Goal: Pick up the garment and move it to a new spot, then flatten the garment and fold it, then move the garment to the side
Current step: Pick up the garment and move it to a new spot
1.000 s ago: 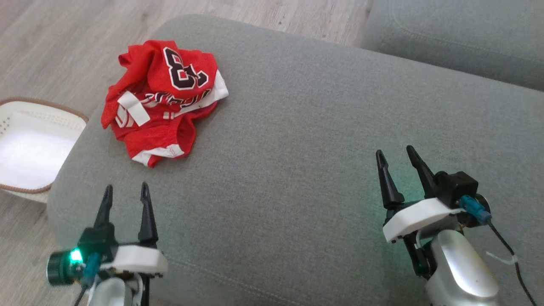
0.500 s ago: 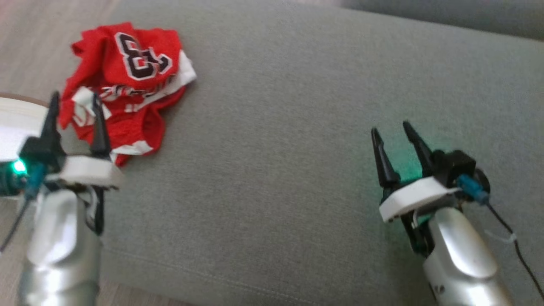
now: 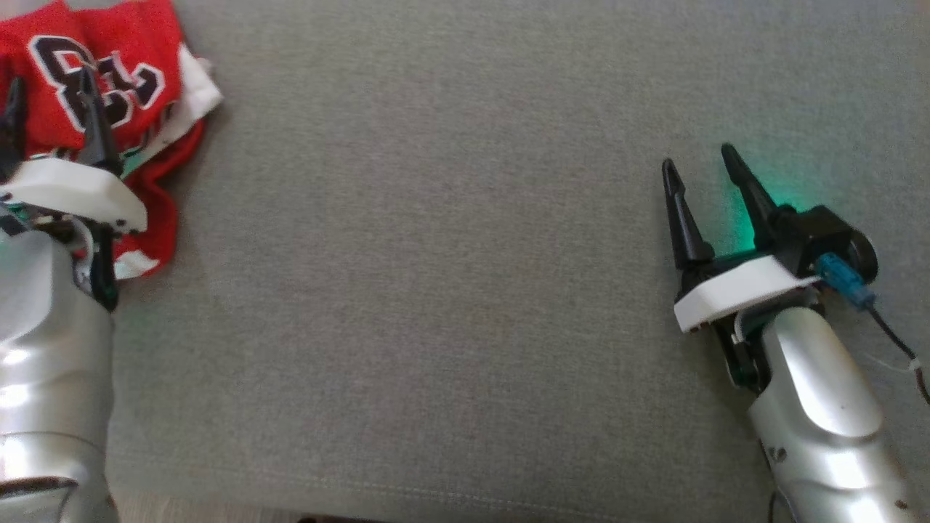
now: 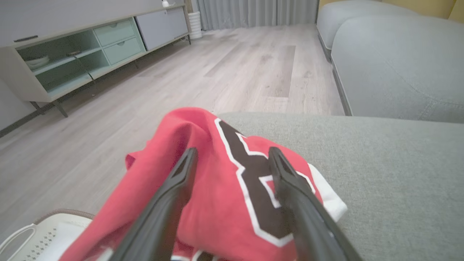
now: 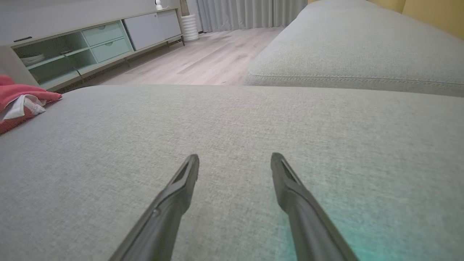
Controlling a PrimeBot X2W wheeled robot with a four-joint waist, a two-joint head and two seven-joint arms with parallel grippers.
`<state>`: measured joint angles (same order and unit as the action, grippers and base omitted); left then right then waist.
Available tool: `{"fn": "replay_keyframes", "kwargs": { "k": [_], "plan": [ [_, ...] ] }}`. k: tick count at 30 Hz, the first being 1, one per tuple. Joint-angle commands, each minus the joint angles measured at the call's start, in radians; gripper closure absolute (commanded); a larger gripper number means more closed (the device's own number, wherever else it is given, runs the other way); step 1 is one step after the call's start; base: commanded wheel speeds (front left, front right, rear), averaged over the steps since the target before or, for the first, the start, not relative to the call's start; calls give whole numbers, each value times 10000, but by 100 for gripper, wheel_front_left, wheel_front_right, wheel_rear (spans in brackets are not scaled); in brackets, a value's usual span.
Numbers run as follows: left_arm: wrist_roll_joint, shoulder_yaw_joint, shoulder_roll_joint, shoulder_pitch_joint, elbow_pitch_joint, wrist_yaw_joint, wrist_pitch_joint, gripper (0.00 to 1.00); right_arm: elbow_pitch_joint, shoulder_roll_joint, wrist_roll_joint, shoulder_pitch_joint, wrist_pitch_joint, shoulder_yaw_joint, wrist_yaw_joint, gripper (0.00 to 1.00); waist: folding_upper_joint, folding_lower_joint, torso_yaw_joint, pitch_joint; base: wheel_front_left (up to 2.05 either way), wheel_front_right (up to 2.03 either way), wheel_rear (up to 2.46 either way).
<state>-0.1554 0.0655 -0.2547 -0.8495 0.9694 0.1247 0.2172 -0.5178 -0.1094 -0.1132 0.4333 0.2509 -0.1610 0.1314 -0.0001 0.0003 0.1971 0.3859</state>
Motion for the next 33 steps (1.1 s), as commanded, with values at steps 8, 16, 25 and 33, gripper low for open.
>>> {"fn": "replay_keyframes", "kwargs": {
  "k": [8,16,25,33],
  "plan": [
    [-43,110,-915,-787,1350,-396,-311,100,386,40,3,272,109,-200,-7,0,1,-3,-604,421,0,0,0],
    [416,-537,-912,-1521,754,-365,371,100,266,251,-143,-51,109,4,-7,0,1,-3,-821,-550,0,0,0],
    [46,-1648,490,-1869,-2267,26,443,100,115,540,-398,-683,109,-110,-7,0,1,-3,-1898,-2026,0,0,0],
    [-1296,-3252,1865,-867,-4169,56,445,100,88,583,-485,-1000,109,-258,-7,0,1,-3,-3207,-2566,0,0,0]
  ]
}}
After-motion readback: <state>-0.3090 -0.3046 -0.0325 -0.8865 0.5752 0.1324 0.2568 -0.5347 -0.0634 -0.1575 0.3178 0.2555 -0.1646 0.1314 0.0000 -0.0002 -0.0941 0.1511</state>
